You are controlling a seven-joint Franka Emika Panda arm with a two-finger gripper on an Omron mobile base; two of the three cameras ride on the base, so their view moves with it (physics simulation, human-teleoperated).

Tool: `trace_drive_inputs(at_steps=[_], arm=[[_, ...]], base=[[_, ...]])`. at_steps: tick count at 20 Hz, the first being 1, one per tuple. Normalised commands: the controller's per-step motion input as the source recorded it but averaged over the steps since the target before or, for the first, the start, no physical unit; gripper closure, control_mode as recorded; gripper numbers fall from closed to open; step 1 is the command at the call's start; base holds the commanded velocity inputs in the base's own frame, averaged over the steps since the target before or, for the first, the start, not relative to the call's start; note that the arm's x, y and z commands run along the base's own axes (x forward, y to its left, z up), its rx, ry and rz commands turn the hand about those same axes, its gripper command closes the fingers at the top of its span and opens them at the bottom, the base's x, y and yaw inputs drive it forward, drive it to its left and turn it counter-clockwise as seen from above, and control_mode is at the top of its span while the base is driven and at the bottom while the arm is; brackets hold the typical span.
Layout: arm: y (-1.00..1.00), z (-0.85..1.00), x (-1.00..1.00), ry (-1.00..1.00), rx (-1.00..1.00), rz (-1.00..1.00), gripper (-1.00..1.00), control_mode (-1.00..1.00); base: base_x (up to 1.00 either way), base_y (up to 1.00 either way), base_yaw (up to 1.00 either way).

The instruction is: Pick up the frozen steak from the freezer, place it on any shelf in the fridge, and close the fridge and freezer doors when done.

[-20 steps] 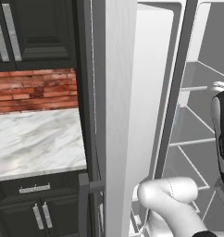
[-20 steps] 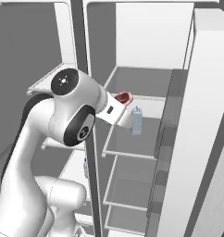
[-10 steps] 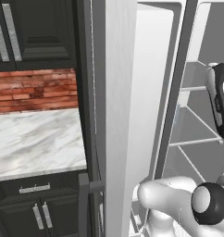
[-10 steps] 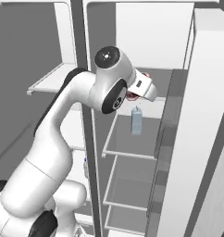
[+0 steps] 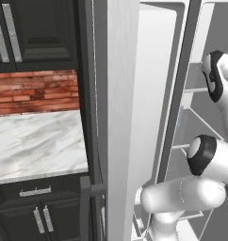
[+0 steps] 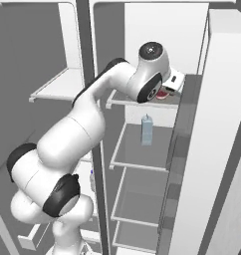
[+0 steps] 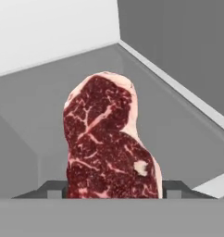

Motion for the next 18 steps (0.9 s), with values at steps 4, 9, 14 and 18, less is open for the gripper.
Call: trace_drive_inputs(at_steps=[4, 9, 14, 18], arm=[[-0.21, -0.47, 0.9, 0.0, 0.0, 0.05, -1.0, -1.0], [0.06, -0.01, 0.04, -0.04, 0.0, 0.0, -1.0, -1.0], [0.39, 0.0, -0.6, -0.15, 0.0, -0.01, -1.0, -1.0], [0.85, -0.01, -0.92, -0.21, 0.0, -0.01, -1.0, -1.0]], base=[[0.0, 0.0, 0.0], [0.0, 0.0, 0.0], [0.0, 0.0, 0.0], [0.0, 0.0, 0.0]])
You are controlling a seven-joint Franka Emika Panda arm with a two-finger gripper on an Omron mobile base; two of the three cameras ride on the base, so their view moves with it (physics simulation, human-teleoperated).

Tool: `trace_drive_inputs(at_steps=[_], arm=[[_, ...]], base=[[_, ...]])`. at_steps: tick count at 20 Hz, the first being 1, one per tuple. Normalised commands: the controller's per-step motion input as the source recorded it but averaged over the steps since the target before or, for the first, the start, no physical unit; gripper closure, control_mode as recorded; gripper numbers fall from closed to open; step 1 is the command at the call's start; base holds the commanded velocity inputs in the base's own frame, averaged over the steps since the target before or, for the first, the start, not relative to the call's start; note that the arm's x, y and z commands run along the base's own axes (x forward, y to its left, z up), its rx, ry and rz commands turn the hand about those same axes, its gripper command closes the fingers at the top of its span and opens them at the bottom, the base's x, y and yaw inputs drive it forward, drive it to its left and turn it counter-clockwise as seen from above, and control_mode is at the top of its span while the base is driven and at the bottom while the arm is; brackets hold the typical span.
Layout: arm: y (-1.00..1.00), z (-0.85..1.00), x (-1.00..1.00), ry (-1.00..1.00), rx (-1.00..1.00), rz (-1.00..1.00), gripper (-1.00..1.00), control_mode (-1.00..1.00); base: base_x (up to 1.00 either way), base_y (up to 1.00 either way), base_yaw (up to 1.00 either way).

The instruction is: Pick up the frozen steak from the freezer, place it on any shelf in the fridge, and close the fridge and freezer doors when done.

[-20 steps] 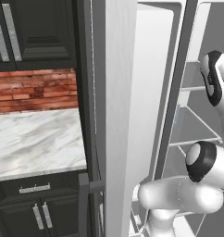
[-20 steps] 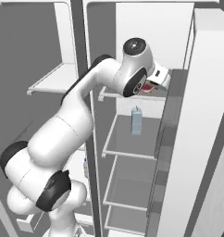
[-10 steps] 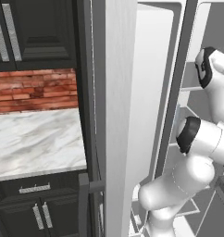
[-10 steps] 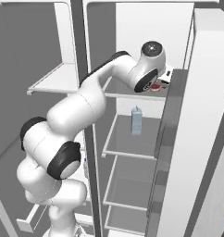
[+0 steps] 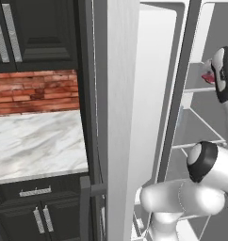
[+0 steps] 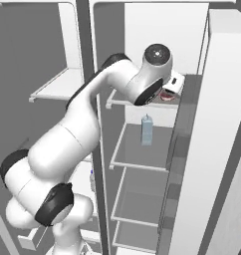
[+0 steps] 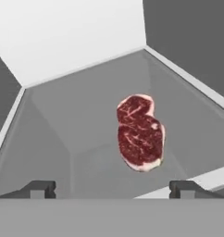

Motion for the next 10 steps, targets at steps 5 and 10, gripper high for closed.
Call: trace_drive_inputs(at_steps=[5, 10], arm=[[0.98, -0.01, -1.0, -0.13, 0.0, -0.05, -1.0, -1.0], [0.53, -0.04, -1.0, 0.11, 0.0, -0.1, -1.0, -1.0]], base=[[0.0, 0.0, 0.0], [0.0, 0.0, 0.0]])
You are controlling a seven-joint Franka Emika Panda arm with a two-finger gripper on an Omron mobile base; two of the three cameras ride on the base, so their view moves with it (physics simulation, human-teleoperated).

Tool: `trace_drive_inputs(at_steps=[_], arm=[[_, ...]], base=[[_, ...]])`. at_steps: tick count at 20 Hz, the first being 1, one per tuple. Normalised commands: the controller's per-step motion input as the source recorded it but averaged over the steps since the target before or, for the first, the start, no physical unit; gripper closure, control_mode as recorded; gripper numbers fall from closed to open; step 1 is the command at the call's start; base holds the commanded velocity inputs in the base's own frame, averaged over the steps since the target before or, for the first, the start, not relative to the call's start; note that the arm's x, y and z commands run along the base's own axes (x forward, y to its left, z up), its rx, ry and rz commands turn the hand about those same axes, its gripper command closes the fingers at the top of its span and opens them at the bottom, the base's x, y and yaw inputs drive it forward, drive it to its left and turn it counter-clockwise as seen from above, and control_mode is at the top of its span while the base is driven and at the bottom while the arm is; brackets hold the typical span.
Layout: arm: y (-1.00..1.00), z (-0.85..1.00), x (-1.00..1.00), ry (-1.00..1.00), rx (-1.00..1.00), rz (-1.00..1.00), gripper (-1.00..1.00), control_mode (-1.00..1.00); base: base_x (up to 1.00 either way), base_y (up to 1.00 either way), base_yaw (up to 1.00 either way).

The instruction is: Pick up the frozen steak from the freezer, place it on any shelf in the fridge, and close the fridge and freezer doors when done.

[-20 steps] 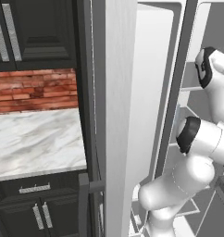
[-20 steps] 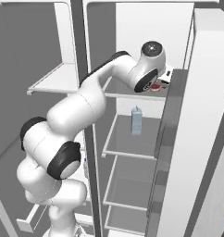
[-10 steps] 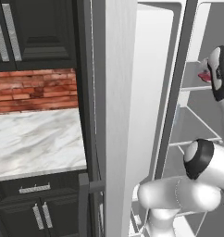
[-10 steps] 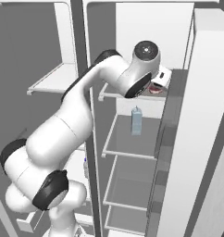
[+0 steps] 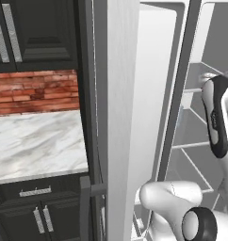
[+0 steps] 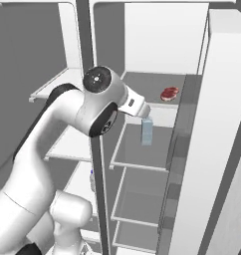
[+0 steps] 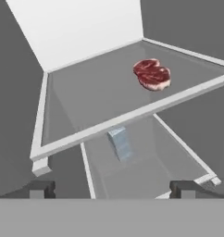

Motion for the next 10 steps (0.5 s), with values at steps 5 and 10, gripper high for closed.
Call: trace_drive_inputs(at_steps=[5, 10], arm=[[0.41, -0.38, -1.0, 0.3, 0.02, -0.03, -1.0, -1.0], [0.57, -0.39, -1.0, 0.4, 0.14, 0.08, -1.0, -1.0]], base=[[0.0, 0.0, 0.0], [0.0, 0.0, 0.0]])
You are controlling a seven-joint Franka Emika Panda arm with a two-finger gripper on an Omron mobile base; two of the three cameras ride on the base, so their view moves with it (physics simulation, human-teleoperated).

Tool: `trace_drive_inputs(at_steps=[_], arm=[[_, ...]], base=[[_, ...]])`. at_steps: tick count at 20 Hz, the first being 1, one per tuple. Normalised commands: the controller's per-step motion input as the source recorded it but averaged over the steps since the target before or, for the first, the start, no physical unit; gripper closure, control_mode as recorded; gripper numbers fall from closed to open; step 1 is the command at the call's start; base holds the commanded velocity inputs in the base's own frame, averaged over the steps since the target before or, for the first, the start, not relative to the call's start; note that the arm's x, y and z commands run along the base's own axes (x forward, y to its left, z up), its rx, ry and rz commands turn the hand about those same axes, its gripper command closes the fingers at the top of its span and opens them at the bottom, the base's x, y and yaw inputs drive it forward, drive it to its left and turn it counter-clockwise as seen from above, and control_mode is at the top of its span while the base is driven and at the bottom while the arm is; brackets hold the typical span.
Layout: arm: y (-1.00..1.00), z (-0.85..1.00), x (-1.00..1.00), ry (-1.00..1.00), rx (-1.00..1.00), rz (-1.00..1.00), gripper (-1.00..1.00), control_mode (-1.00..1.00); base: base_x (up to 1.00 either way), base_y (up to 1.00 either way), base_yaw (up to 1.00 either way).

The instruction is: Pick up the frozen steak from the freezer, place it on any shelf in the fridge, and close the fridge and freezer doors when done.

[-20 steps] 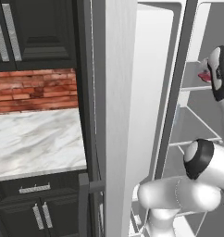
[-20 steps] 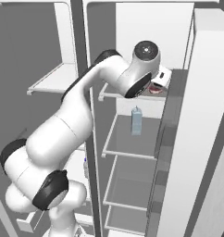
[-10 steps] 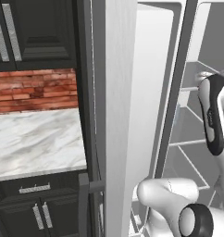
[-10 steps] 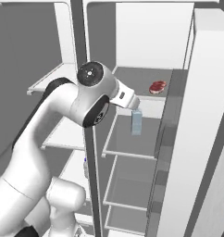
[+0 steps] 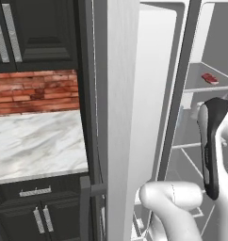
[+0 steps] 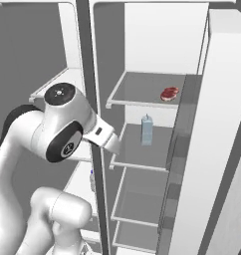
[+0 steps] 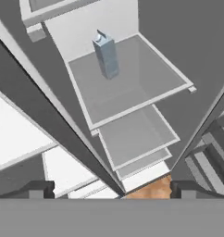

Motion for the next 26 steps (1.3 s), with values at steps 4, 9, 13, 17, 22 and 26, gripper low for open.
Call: trace_drive_inputs(at_steps=[4, 9, 13, 17, 22, 26], arm=[[0.66, -0.08, -0.69, 0.41, 0.02, 0.15, -1.0, -1.0], [0.33, -0.02, -0.07, 0.31, -0.01, 0.23, -1.0, -1.0], [-0.05, -0.02, 0.0, 0.07, 0.0, 0.0, -1.0, -1.0], [-0.25, -0.03, -0.03, 0.0, 0.0, 0.0, -1.0, 1.0], [0.0, 0.0, 0.0, 0.0, 0.0, 0.0, -1.0, 1.0], [0.0, 0.0, 0.0, 0.0, 0.0, 0.0, -1.0, 1.0]], base=[[0.0, 0.0, 0.0], [0.0, 0.0, 0.0], [0.0, 0.0, 0.0], [-0.02, -0.29, 0.0], [0.0, -0.43, 0.0], [-0.24, -0.08, 0.0]])
